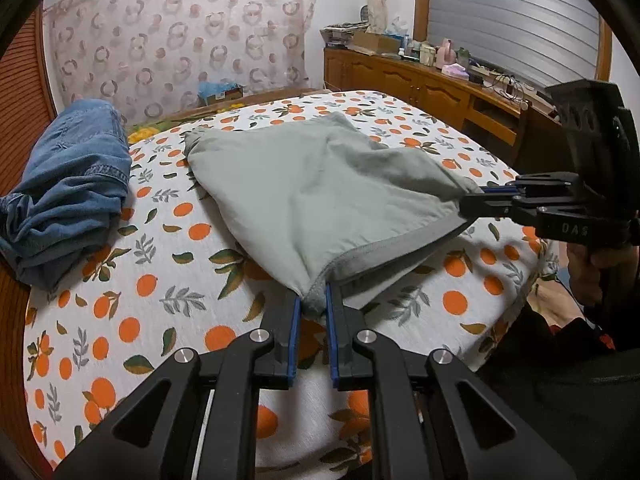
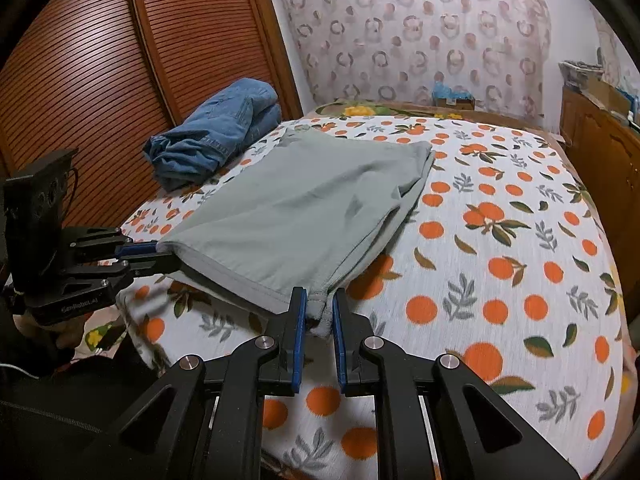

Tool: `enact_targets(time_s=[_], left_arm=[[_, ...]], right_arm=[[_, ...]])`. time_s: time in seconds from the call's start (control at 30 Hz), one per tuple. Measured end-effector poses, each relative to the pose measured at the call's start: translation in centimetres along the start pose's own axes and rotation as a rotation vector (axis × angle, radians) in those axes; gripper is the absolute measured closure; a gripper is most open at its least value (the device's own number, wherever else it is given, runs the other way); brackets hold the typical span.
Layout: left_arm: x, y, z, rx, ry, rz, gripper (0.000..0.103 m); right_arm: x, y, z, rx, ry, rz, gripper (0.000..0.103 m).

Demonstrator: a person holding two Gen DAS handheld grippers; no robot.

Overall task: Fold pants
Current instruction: 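Lower the held pants onto the bed with both grippers, folding them over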

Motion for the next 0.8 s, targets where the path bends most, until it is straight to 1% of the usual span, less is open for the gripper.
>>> enact_targets(time_s=[0.37, 0.57, 0.8], left_arm=[[-1.6, 0.7, 0.1, 0.004, 0.019, 0.012, 0.091], [-2.9, 0.8, -0.5, 0.001, 0.048, 0.025, 0.091], [-4.7, 1.1, -1.3, 0.011, 0.085, 0.024, 0.091]], right_arm=[[-1.4, -0.4, 0.9, 0.009, 0.005, -0.01, 0.091], [-2.9, -0.8, 0.9, 0.006, 0.033, -0.013, 0.091], [-4.8, -1.2, 0.7, -0.004, 0.065, -0.026, 0.091]])
Point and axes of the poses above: each gripper's, at about its wrist camera, not at the fingertips, and x roughly the way its jaws point, y to its right, z to its underside, the point moved 3 cm from there along x, roughly the way its jaws point, and after that the axes turned 7 degrees about x, right-handed, at the moved point
